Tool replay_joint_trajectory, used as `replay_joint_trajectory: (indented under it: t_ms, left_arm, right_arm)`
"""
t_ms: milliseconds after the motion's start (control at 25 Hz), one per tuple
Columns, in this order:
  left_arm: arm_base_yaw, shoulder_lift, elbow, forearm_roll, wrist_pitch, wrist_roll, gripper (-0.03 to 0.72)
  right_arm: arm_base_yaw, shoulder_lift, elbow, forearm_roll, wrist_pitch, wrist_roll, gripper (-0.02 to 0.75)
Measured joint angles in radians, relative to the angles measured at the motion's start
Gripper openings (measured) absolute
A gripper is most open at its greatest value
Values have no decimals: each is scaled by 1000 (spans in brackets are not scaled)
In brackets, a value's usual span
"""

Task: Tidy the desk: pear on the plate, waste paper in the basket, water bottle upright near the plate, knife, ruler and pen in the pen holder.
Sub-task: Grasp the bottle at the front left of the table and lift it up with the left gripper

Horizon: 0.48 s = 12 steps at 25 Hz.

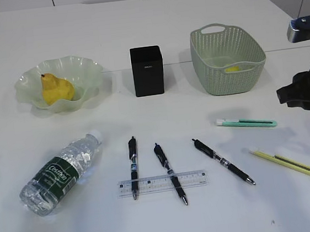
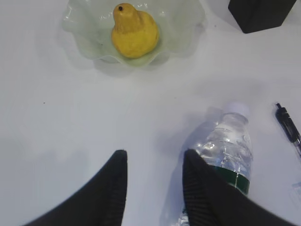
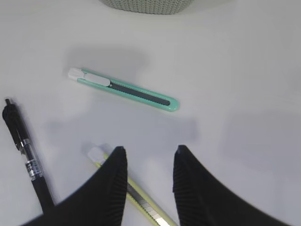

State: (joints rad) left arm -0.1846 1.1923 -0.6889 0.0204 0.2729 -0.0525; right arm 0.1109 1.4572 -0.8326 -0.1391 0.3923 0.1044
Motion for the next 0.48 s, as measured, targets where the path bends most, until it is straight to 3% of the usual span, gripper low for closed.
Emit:
replay_joint_trajectory:
  t_ms: [280,480]
  left_arm:
    - [-26,25,0,-29,0,0,276]
    - [-119,80,0,-42,-28,0,276]
  right_arm:
    - [0,0,0,0,0,2,249]
    - [0,0,0,0,2,2,249]
